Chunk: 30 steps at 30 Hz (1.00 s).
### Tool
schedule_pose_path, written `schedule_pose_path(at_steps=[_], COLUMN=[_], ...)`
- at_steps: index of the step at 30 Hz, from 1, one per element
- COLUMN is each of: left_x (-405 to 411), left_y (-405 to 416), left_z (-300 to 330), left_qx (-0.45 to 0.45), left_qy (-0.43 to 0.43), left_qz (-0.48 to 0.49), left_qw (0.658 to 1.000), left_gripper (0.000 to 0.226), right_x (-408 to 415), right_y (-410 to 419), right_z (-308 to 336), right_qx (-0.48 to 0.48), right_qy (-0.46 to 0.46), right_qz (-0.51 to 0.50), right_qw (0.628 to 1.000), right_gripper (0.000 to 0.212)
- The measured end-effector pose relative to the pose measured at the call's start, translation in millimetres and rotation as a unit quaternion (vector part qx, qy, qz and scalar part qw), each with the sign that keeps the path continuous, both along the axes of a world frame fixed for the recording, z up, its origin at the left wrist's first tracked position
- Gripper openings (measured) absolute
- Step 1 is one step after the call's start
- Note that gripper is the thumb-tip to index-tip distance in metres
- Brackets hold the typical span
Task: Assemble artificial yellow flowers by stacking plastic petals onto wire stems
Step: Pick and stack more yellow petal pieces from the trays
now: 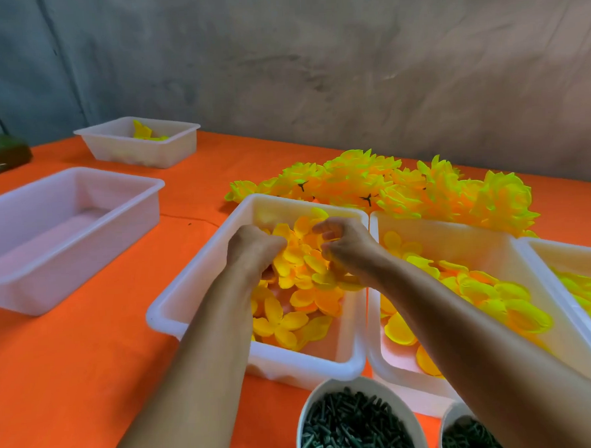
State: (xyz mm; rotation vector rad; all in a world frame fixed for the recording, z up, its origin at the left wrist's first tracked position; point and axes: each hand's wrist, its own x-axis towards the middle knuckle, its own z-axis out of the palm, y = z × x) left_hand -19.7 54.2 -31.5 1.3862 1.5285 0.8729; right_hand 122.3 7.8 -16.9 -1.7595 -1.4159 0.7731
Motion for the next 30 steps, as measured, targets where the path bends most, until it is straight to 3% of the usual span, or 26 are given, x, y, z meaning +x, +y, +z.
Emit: schedule_pose_path(at_steps=[4,6,9,10,14,18,20,24,28,30], left_x=[1,2,5,6,9,5,5,5,8,9], left_y=[-3,-3,-8,-10,-19,-19,-19,-14,-14,-13], left_z=[-2,-1,4,5,5,6,6,7,8,10], left_qx=[0.027,0.109,0.239,0.225,0.075,0.012,0.022,0.056,0.075,0.060], left_qy=[0.191,0.216,0.073,0.032,0.043,-0.049,-0.054,-0.156,-0.213,-0.253], left_qz=[-0.064,-0.051,-0.033,-0.067,-0.232,-0.290,-0.276,-0.165,-0.153,-0.132], left_qw=[0.979,0.969,0.968,0.971,0.969,0.956,0.959,0.972,0.962,0.956], left_gripper=[0.013,0.026,0.031,0.031,0.039,0.019,0.007,0.015,0.018,0.018], right_x=[1,-1,-3,-3,-3,-1,0,11,15,19], right_y=[-1,-1,-2,-2,-4,-4,-4,-11,-22,-23], right_z=[3,3,4,4,8,9,10,9,4,3], right_qx=[-0.003,-0.001,-0.002,-0.002,-0.007,-0.021,-0.015,0.036,0.063,0.072], right_qy=[0.032,0.038,0.042,0.047,0.070,0.079,0.112,0.232,0.199,0.243], right_qz=[-0.041,-0.053,-0.057,-0.057,-0.047,-0.053,-0.059,-0.064,-0.011,-0.004], right_qw=[0.999,0.998,0.997,0.997,0.996,0.995,0.992,0.970,0.978,0.967], right_gripper=[0.044,0.043,0.041,0.039,0.020,0.034,0.033,0.042,0.004,0.008])
